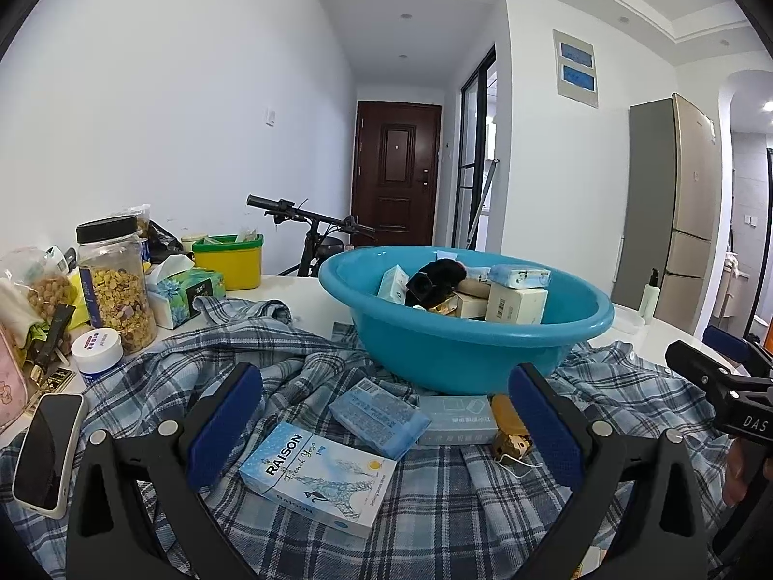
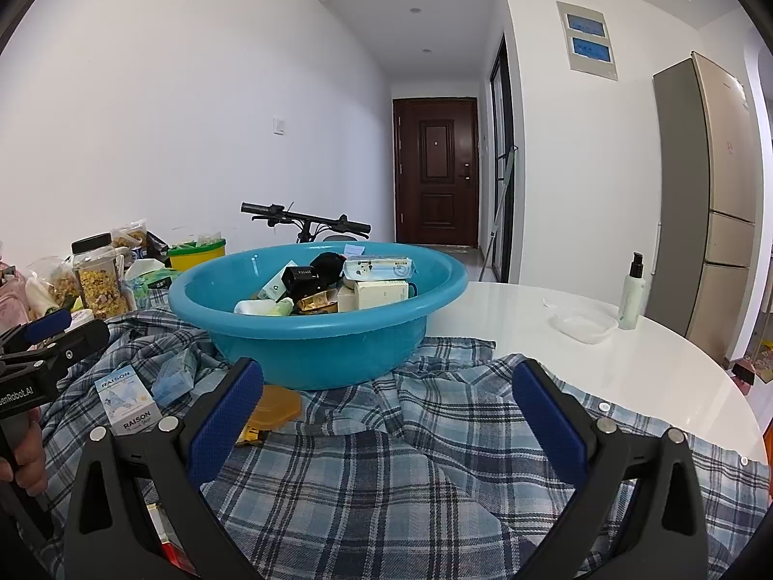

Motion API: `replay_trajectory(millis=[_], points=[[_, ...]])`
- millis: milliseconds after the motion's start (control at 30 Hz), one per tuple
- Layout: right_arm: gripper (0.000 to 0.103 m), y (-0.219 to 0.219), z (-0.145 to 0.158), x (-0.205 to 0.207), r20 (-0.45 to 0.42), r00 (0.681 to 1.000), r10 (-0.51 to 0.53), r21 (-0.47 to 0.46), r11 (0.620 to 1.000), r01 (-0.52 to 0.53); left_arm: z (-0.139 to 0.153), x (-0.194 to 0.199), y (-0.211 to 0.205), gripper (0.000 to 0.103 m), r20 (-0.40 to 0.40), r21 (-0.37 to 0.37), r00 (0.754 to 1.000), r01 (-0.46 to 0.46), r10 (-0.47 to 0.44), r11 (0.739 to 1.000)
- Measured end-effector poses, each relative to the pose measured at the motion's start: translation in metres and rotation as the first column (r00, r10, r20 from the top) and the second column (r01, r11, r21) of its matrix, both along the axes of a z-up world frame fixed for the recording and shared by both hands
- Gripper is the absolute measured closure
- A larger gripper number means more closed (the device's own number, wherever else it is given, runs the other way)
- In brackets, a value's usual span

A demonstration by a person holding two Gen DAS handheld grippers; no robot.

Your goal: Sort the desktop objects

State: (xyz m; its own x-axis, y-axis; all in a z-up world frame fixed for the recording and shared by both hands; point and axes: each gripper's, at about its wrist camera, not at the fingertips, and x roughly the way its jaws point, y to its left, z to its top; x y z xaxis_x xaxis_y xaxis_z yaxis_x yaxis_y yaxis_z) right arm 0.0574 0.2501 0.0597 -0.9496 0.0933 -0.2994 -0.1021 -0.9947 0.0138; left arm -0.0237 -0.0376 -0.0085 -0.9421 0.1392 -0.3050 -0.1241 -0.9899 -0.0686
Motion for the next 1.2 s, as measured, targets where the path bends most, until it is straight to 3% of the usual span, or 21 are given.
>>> replay_trajectory(millis=[1200], points=[[0.000, 0.0016, -0.0014, 0.0002, 0.005, 1.000, -0.003, -0.005, 1.000, 0.003, -0.0009, -0.0011, 0.0027, 0.000, 0.001, -0.002, 1.000, 0.010, -0.010, 1.000]])
